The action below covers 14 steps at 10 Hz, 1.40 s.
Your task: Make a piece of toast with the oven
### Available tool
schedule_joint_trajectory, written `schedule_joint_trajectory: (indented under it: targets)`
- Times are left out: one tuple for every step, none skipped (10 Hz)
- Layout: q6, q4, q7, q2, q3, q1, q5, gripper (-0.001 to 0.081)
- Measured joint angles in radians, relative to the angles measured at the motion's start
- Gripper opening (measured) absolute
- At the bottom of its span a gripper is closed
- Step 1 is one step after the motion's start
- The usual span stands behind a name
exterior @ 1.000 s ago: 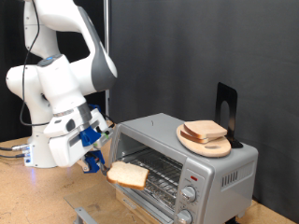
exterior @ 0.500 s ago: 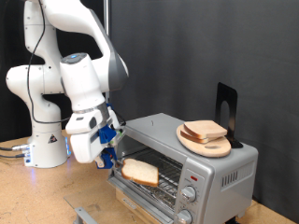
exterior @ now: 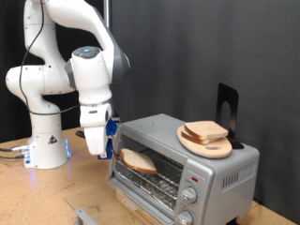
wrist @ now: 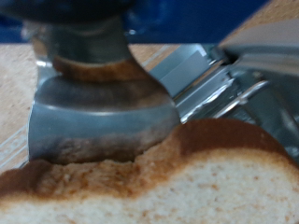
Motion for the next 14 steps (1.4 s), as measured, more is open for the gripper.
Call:
schedule_joint_trajectory:
  targets:
    - [-0.016,0.002,0.031,-0.004,0.008,0.000,-0.010,0.0393]
    - [-0.031,0.007,0.070,-0.004,0.015,0.000,-0.017,0.0393]
    - [-0.044,0.015,0.115,-0.003,0.020,-0.003,-0.030,0.0393]
    - [-0.066,0.029,0.168,0.001,0.022,-0.006,-0.052,0.0393]
    - [-0.087,0.047,0.207,0.008,0.022,-0.009,-0.064,0.0393]
    - [-0.099,0.065,0.239,0.016,0.022,-0.011,-0.070,0.0393]
    - [-0.102,0.083,0.274,0.028,0.024,-0.011,-0.078,0.0393]
    - [-0.102,0.104,0.313,0.047,0.031,-0.011,-0.085,0.0393]
    - [-0.100,0.126,0.338,0.065,0.038,-0.010,-0.087,0.0393]
    - [-0.098,0.142,0.344,0.078,0.040,-0.010,-0.087,0.0393]
    - [-0.094,0.155,0.344,0.089,0.041,-0.010,-0.087,0.0393]
    - [-0.094,0.163,0.344,0.095,0.041,-0.010,-0.087,0.0393]
    - [-0.095,0.163,0.337,0.095,0.039,-0.011,-0.091,0.0393]
    - [-0.096,0.158,0.317,0.095,0.032,-0.014,-0.101,0.0393]
